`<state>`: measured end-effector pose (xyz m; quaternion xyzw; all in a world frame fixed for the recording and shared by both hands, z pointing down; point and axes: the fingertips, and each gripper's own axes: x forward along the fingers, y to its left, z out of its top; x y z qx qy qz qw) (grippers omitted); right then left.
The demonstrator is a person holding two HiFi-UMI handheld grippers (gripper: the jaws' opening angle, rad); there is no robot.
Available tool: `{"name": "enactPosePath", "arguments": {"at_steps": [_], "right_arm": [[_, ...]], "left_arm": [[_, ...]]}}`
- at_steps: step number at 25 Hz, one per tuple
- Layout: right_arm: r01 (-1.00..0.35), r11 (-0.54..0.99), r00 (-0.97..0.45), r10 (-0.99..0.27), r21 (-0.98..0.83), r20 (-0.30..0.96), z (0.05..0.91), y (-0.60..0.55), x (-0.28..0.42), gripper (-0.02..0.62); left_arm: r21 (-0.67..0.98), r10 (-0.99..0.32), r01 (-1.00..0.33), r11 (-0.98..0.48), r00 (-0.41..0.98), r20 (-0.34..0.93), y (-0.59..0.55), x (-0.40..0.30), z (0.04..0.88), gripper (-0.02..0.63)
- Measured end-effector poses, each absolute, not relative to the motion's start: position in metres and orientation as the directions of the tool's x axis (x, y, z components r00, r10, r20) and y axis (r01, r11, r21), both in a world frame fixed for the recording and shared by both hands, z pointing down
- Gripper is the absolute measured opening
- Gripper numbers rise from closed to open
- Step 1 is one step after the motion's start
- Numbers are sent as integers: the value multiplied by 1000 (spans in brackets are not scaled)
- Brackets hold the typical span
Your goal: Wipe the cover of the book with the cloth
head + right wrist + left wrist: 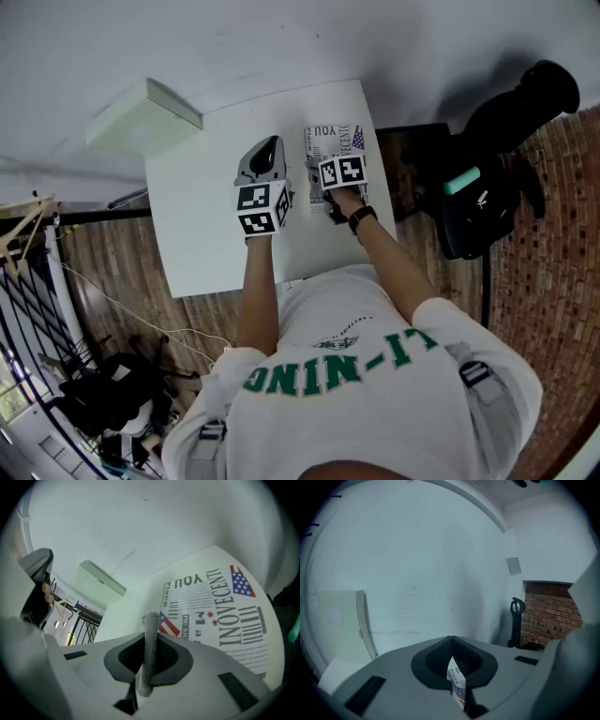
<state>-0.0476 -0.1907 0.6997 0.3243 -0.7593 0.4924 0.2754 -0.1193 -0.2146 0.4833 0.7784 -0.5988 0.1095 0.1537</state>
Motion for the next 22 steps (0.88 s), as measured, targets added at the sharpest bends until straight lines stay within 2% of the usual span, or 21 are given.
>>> {"name": "enactPosePath", "arguments": {"at_steps": [4, 8, 17, 22], "right_arm": [[-769, 320, -622, -174, -554, 763, 715, -179, -58, 32], [-777, 309, -615, -187, -549, 766, 717, -180, -41, 32], [-861, 142, -507, -322, -489, 800, 716, -198, 89, 32], [-889, 132, -456, -332, -439, 825, 717, -199, 115, 32]], "left_arm": [[107, -902, -970, -217, 241, 358, -212, -130, 484, 14], [113, -899, -969, -220, 247, 361, -213, -129, 486, 14], [125, -889, -954, -272, 299, 348, -220, -106, 486, 14], [130, -882, -949, -285, 313, 351, -220, -97, 488, 14]]}}
